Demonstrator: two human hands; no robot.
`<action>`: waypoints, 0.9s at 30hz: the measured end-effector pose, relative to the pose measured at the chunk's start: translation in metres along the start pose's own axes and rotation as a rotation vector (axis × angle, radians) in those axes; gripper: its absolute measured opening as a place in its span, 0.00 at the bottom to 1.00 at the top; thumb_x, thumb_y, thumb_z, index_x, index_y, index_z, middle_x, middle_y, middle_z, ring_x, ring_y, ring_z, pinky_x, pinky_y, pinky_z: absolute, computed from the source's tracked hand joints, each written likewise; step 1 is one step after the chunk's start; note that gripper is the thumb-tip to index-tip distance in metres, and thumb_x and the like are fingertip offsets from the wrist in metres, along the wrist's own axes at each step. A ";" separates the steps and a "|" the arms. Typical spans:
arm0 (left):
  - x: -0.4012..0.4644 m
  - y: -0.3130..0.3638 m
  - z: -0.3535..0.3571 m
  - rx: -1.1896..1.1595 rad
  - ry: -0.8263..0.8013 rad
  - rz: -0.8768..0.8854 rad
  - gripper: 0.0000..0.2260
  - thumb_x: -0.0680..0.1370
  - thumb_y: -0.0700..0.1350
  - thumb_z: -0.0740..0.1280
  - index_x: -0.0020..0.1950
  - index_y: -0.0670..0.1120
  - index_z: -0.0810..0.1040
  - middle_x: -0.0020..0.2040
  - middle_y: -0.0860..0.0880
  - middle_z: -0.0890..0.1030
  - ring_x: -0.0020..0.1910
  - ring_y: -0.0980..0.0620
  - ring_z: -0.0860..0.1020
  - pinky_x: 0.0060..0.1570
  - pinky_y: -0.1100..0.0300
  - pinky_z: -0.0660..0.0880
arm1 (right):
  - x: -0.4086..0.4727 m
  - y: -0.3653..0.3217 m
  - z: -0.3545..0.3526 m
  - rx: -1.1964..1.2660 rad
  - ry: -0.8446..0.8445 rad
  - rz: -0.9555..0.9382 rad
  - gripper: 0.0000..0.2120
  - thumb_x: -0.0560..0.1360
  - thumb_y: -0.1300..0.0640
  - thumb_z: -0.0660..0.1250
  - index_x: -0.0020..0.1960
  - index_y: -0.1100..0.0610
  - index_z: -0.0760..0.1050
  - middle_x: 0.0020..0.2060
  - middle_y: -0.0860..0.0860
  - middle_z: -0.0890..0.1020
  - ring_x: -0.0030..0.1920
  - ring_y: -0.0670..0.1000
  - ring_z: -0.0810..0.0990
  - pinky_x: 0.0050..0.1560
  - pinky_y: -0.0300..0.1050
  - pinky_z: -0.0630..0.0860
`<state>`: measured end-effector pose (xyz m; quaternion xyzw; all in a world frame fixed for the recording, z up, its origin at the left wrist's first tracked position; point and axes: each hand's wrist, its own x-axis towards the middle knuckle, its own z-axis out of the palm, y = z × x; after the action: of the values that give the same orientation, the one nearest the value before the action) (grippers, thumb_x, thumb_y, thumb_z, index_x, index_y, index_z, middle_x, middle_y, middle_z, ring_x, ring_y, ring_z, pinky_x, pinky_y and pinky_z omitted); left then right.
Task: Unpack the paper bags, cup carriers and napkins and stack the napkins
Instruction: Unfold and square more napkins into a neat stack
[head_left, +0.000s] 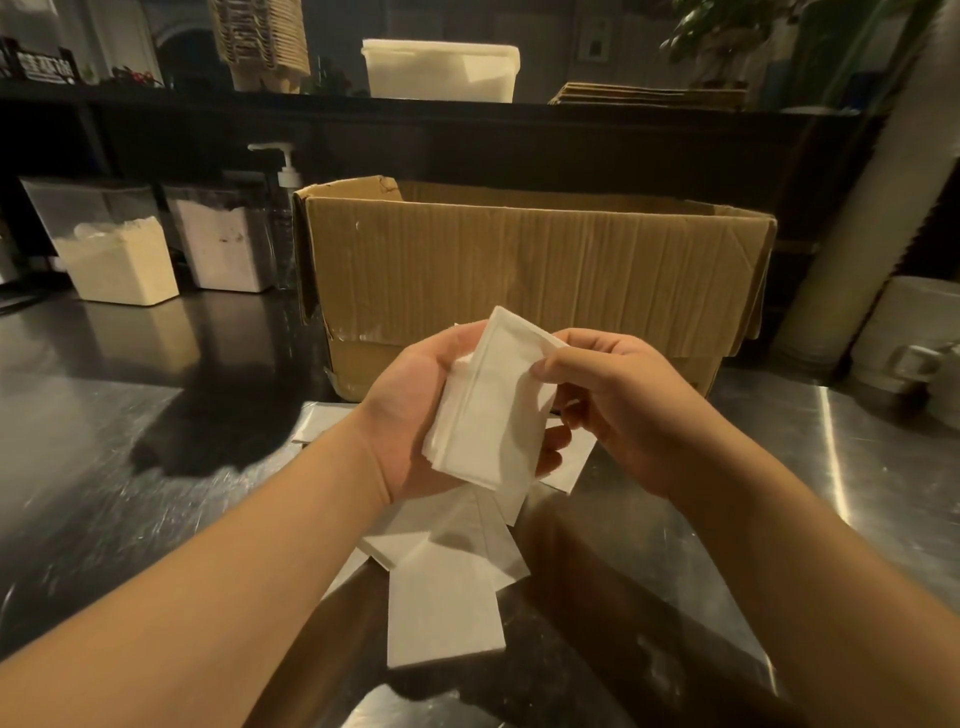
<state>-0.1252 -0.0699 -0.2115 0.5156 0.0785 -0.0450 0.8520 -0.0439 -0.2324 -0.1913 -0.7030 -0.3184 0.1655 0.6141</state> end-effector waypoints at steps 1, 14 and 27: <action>0.001 0.000 0.000 -0.018 -0.010 -0.001 0.24 0.77 0.64 0.64 0.59 0.48 0.87 0.56 0.40 0.85 0.50 0.39 0.83 0.59 0.42 0.77 | 0.001 0.001 0.000 0.005 0.024 0.019 0.05 0.75 0.64 0.68 0.47 0.63 0.82 0.40 0.56 0.82 0.40 0.54 0.76 0.48 0.53 0.71; -0.006 0.001 0.008 -0.103 -0.046 -0.035 0.25 0.71 0.64 0.70 0.57 0.47 0.86 0.53 0.41 0.82 0.56 0.41 0.76 0.56 0.46 0.76 | 0.000 0.010 0.012 -0.184 0.100 -0.029 0.12 0.78 0.57 0.70 0.60 0.48 0.78 0.51 0.45 0.83 0.51 0.49 0.83 0.48 0.42 0.82; -0.011 0.011 0.004 -0.168 0.036 -0.019 0.23 0.75 0.57 0.68 0.65 0.45 0.75 0.49 0.42 0.81 0.41 0.47 0.77 0.46 0.54 0.74 | 0.003 0.012 0.008 -0.321 0.239 -0.088 0.07 0.81 0.57 0.64 0.58 0.49 0.75 0.48 0.44 0.81 0.47 0.46 0.81 0.45 0.40 0.81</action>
<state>-0.1338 -0.0684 -0.1979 0.4423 0.1020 -0.0370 0.8903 -0.0439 -0.2246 -0.2038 -0.7919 -0.2958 0.0009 0.5342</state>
